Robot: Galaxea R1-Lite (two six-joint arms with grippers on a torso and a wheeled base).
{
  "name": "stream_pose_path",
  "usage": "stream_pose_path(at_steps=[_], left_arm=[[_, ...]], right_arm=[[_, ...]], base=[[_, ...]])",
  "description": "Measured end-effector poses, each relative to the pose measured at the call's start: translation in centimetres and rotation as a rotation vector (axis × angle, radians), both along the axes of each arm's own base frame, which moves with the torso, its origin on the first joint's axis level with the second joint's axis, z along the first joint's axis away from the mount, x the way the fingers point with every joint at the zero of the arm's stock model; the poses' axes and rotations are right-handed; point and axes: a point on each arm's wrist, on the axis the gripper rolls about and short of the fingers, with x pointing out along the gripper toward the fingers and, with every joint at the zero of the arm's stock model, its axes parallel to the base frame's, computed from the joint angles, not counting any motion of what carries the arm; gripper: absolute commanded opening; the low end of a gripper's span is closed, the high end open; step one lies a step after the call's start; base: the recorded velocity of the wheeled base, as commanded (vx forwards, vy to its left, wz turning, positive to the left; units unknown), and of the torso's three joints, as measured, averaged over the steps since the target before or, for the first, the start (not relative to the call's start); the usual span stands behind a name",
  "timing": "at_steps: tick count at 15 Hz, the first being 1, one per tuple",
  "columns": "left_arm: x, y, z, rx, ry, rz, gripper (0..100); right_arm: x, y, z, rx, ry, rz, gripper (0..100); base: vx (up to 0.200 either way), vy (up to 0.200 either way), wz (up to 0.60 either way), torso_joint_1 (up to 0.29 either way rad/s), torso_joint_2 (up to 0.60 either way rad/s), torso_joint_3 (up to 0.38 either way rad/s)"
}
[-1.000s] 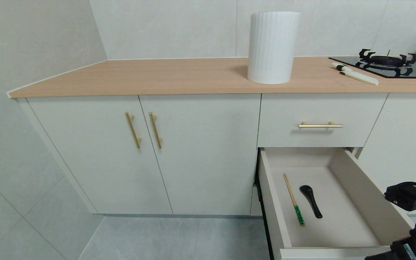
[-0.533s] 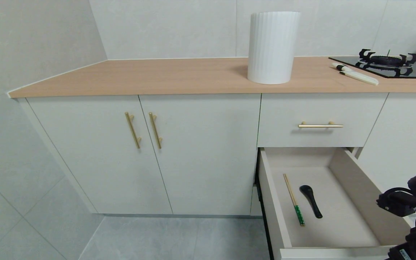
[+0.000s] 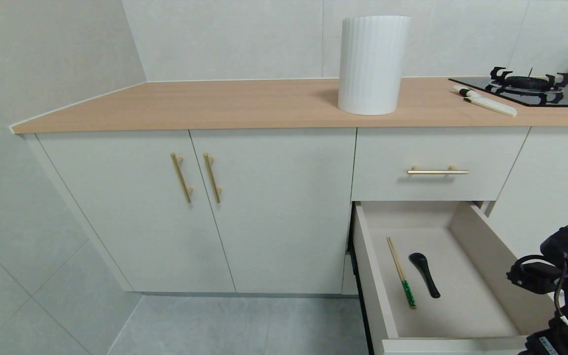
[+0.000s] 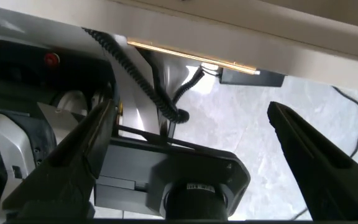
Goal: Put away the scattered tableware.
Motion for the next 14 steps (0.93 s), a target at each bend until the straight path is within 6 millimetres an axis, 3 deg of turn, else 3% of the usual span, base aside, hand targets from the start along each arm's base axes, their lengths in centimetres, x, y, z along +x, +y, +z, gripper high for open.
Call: stream_pose_path(at_steps=[8,14], left_arm=[[0.0,0.0,0.0,0.000,0.000,0.000,100],[0.0,0.0,0.0,0.000,0.000,0.000,100]], right_arm=[[0.9,0.2,-1.2,-0.016,0.067,-0.031,100],[2.2,0.4,-1.7,-0.029,0.021,-0.117,100]], base=[[0.000,0.000,0.00,0.000,0.00,0.000],[0.000,0.000,0.00,0.000,0.00,0.000]])
